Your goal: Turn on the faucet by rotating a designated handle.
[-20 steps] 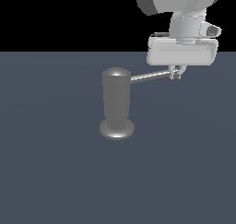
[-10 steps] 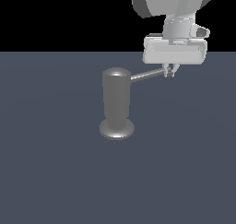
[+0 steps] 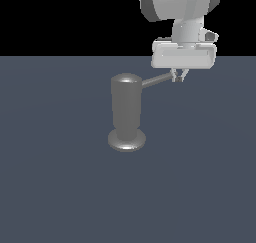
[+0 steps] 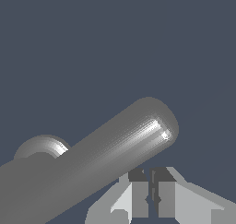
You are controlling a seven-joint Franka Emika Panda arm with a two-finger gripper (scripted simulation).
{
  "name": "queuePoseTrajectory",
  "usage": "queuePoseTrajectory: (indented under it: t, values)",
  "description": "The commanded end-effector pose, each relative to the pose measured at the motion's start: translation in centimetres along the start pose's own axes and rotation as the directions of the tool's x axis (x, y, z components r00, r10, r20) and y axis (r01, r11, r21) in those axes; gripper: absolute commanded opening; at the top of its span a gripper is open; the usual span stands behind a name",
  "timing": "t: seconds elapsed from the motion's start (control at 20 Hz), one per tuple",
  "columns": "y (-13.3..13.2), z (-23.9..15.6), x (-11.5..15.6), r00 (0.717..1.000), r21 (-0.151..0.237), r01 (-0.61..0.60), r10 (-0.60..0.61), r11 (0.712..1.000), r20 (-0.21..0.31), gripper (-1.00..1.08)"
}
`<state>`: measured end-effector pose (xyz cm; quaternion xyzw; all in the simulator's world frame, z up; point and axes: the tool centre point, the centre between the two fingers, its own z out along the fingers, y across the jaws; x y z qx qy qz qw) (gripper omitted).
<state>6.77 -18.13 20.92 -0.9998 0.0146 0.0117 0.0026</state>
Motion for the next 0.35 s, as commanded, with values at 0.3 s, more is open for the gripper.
queuePoseTrajectory:
  t: [0.3]
  values:
    - [-0.5,-0.8,2.8,1.0,-0.005,0.003,-0.003,1.0,-0.023,-1.0]
